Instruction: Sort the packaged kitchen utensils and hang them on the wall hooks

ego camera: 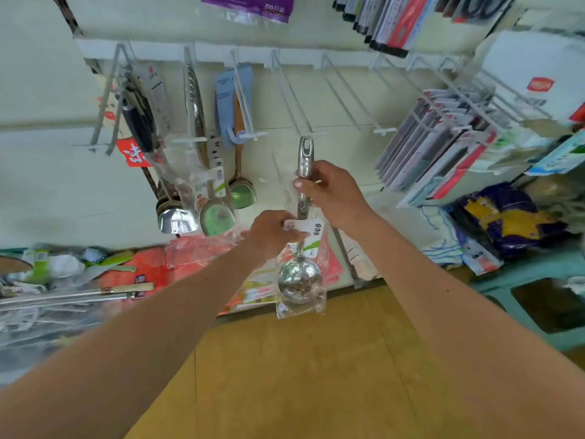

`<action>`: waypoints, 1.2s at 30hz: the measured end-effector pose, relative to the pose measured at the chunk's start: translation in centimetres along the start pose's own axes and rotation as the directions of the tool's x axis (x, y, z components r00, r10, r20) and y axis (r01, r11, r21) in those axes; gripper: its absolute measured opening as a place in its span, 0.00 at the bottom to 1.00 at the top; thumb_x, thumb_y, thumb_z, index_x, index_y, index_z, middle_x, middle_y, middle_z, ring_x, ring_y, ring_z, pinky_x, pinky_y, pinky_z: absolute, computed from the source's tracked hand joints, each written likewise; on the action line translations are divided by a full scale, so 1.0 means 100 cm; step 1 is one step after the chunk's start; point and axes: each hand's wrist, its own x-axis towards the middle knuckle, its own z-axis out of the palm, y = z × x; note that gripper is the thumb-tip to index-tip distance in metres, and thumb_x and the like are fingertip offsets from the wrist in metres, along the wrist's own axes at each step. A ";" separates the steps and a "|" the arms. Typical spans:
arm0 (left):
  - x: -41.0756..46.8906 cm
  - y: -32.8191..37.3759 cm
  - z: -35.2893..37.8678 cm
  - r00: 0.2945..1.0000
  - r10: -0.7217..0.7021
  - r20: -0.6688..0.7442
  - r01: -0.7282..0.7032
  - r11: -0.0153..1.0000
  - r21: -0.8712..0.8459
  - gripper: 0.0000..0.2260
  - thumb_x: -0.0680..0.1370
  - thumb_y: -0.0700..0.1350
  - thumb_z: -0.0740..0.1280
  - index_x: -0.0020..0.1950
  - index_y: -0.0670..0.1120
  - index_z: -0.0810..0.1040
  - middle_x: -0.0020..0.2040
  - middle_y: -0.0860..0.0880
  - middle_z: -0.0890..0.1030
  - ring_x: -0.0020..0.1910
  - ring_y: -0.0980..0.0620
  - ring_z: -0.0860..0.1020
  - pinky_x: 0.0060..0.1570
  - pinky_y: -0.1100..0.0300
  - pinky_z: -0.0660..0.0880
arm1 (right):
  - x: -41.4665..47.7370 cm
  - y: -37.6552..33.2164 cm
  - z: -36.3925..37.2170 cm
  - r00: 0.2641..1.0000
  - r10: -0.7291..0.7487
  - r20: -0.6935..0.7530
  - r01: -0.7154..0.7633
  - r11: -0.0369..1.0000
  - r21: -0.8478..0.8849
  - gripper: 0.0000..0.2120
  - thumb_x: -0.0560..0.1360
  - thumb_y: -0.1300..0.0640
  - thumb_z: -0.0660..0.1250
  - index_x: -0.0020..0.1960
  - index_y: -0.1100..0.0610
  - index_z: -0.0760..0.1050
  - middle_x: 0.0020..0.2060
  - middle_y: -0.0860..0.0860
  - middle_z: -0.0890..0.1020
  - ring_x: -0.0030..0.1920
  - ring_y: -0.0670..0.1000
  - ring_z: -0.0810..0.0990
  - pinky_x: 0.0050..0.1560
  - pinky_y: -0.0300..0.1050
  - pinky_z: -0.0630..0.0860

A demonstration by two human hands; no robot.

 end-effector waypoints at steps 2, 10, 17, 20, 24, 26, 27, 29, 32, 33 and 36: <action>-0.015 -0.001 0.001 1.000 -0.002 0.005 0.002 1.000 0.002 0.08 0.69 0.43 0.78 0.40 0.49 0.80 0.34 0.54 0.78 0.34 0.56 0.74 0.34 0.63 0.67 | -0.016 -0.006 0.001 1.000 -0.002 -0.001 0.002 1.000 -0.002 0.06 0.77 0.57 0.71 0.51 0.56 0.76 0.44 0.52 0.81 0.44 0.53 0.81 0.53 0.54 0.79; -0.098 -0.027 -0.048 0.999 -0.048 0.012 0.048 0.997 -0.067 0.08 0.70 0.38 0.77 0.43 0.43 0.80 0.37 0.49 0.80 0.38 0.50 0.78 0.35 0.66 0.72 | -0.069 -0.057 0.062 0.995 -0.045 0.091 0.049 0.998 -0.038 0.04 0.76 0.56 0.71 0.49 0.54 0.76 0.40 0.46 0.79 0.39 0.44 0.76 0.43 0.35 0.74; -0.178 -0.081 -0.161 0.984 -0.122 -0.133 0.109 0.989 -0.100 0.08 0.70 0.41 0.77 0.43 0.44 0.79 0.38 0.47 0.81 0.36 0.52 0.76 0.35 0.62 0.70 | -0.088 -0.134 0.186 0.954 -0.143 0.263 0.159 0.987 -0.038 0.06 0.76 0.57 0.71 0.51 0.58 0.77 0.40 0.47 0.79 0.42 0.47 0.77 0.43 0.34 0.73; -0.217 -0.115 -0.221 0.952 -0.156 -0.262 0.134 0.986 -0.099 0.09 0.69 0.45 0.78 0.38 0.47 0.79 0.34 0.48 0.79 0.33 0.51 0.75 0.35 0.57 0.70 | -0.090 -0.172 0.258 0.920 -0.173 0.352 0.194 0.981 -0.025 0.09 0.76 0.56 0.71 0.53 0.60 0.78 0.45 0.52 0.82 0.46 0.52 0.81 0.48 0.46 0.76; -0.285 -0.167 -0.302 0.895 -0.233 -0.382 0.183 0.970 -0.163 0.11 0.70 0.46 0.78 0.45 0.41 0.81 0.40 0.42 0.82 0.41 0.44 0.81 0.43 0.48 0.75 | -0.106 -0.225 0.364 0.834 -0.244 0.494 0.276 0.961 0.010 0.09 0.75 0.54 0.72 0.53 0.55 0.78 0.45 0.49 0.83 0.45 0.50 0.82 0.48 0.46 0.77; -0.325 -0.196 -0.337 0.860 -0.283 -0.425 0.191 0.950 -0.246 0.10 0.70 0.42 0.78 0.46 0.39 0.81 0.38 0.44 0.81 0.38 0.49 0.78 0.43 0.54 0.74 | -0.124 -0.249 0.420 0.785 -0.255 0.564 0.274 0.960 0.053 0.10 0.74 0.53 0.73 0.53 0.54 0.78 0.44 0.47 0.82 0.45 0.47 0.81 0.47 0.40 0.77; -0.346 -0.213 -0.353 0.839 -0.309 -0.448 0.185 0.936 -0.298 0.11 0.70 0.40 0.78 0.47 0.37 0.81 0.39 0.45 0.81 0.39 0.49 0.78 0.44 0.55 0.74 | -0.136 -0.260 0.449 0.762 -0.253 0.596 0.259 0.963 0.078 0.10 0.74 0.53 0.73 0.54 0.54 0.78 0.45 0.46 0.82 0.45 0.45 0.81 0.47 0.38 0.77; -0.391 -0.248 -0.380 0.781 -0.380 -0.495 0.201 0.904 -0.378 0.11 0.69 0.39 0.78 0.47 0.37 0.81 0.41 0.44 0.83 0.41 0.48 0.80 0.45 0.55 0.76 | -0.163 -0.275 0.505 0.712 -0.238 0.660 0.216 0.969 0.116 0.11 0.74 0.53 0.74 0.55 0.53 0.79 0.45 0.46 0.83 0.46 0.44 0.82 0.47 0.37 0.78; -0.462 -0.298 -0.411 0.694 -0.477 -0.539 0.224 0.855 -0.469 0.12 0.69 0.38 0.78 0.48 0.36 0.81 0.42 0.43 0.83 0.39 0.51 0.80 0.42 0.61 0.77 | -0.211 -0.292 0.582 0.592 -0.256 0.764 0.232 0.962 0.143 0.06 0.75 0.53 0.72 0.51 0.53 0.80 0.43 0.46 0.84 0.44 0.44 0.83 0.48 0.40 0.79; -0.484 -0.315 -0.418 0.669 -0.505 -0.545 0.225 0.837 -0.499 0.12 0.69 0.37 0.77 0.50 0.35 0.81 0.42 0.43 0.82 0.38 0.53 0.79 0.39 0.66 0.75 | -0.228 -0.297 0.605 0.546 -0.258 0.797 0.237 0.960 0.149 0.04 0.76 0.54 0.72 0.49 0.53 0.80 0.43 0.46 0.84 0.43 0.44 0.82 0.48 0.40 0.79; -0.552 -0.362 -0.428 0.584 -0.597 -0.550 0.233 0.772 -0.591 0.13 0.71 0.35 0.75 0.53 0.33 0.80 0.44 0.43 0.81 0.40 0.53 0.78 0.34 0.71 0.74 | -0.285 -0.307 0.673 0.430 -0.249 0.868 0.253 0.956 0.149 0.03 0.76 0.56 0.72 0.48 0.55 0.80 0.42 0.50 0.84 0.40 0.44 0.81 0.43 0.39 0.78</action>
